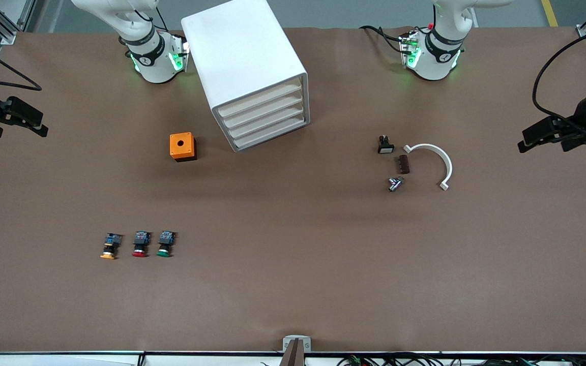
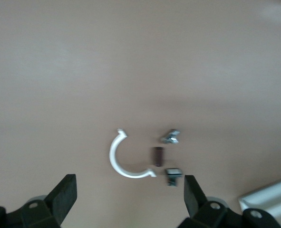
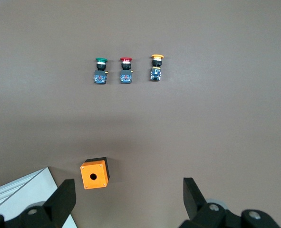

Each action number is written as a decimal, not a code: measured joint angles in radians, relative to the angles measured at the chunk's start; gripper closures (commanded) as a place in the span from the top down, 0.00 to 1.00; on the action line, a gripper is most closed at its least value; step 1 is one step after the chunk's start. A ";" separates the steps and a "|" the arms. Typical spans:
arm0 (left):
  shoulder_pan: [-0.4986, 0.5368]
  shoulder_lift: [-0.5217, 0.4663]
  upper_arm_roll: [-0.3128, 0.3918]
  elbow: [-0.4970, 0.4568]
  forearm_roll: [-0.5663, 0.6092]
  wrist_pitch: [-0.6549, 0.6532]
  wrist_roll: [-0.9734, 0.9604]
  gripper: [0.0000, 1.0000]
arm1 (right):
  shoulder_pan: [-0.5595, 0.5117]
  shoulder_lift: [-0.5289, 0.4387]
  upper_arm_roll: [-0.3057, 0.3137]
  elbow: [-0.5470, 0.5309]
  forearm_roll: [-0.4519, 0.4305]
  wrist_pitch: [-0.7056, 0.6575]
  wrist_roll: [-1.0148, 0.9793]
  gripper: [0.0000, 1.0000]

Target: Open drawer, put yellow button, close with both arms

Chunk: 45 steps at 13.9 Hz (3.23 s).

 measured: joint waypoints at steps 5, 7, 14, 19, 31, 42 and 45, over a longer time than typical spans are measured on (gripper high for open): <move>-0.001 0.011 -0.001 -0.001 -0.251 -0.009 -0.016 0.99 | 0.000 0.000 0.000 0.000 0.000 0.000 0.000 1.00; -0.002 0.044 -0.002 -0.001 -0.384 -0.025 -0.084 0.99 | 0.000 0.000 0.001 0.000 0.000 0.000 0.000 1.00; -0.112 0.163 -0.057 0.000 -0.584 -0.039 -0.428 0.99 | 0.000 0.000 0.002 -0.001 0.000 0.000 0.000 1.00; -0.252 0.296 -0.063 0.048 -0.685 -0.029 -0.743 0.99 | 0.000 0.001 0.000 0.006 0.000 0.002 0.000 1.00; -0.385 0.630 -0.085 0.074 -0.717 -0.127 -1.709 0.99 | -0.049 0.368 -0.014 -0.007 -0.003 0.287 0.000 1.00; -0.426 0.773 -0.101 0.080 -0.991 -0.313 -2.188 0.88 | -0.069 0.623 -0.014 -0.168 0.015 0.829 0.016 0.99; -0.450 0.775 -0.101 0.080 -1.000 -0.313 -2.234 0.53 | -0.069 0.678 -0.012 -0.169 0.050 0.877 0.018 0.97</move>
